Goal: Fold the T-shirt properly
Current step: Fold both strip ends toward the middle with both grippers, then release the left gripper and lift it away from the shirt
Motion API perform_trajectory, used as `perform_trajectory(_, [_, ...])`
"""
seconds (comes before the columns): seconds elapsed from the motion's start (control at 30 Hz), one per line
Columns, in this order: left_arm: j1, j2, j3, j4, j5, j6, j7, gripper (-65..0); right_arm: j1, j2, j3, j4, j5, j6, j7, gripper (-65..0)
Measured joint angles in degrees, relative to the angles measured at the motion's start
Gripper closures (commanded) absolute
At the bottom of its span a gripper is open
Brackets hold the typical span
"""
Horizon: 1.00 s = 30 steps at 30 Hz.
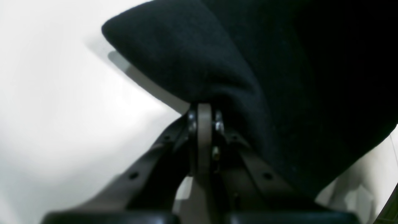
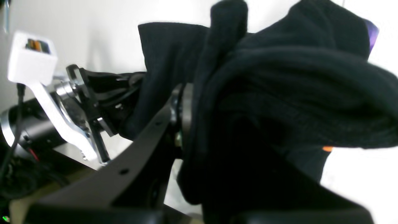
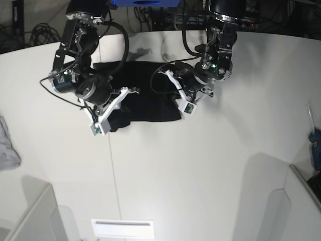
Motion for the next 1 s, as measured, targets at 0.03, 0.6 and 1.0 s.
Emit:
perform_trajectory(0.03, [0.02, 0.0, 0.0, 0.09, 0.02, 0.02, 0.02, 0.0, -0.02, 0.07, -0.76, 0.0, 0.15, 0.0, -0.04, 0.0])
perform_trajectory(0.6, [0.59, -1.09, -0.68, 1.49, 0.02, 0.02, 0.68, 0.0, -1.27, 0.68, -7.65, -7.48, 0.55, -5.18, 9.62, 0.0])
perform_trajectory(1.0, [1.75, -2.29, -0.85, 5.07, 0.24, 0.07, 1.57, 0.0, -0.92, 0.59, -7.74, -10.51, 0.79, -5.33, 11.08, 0.0])
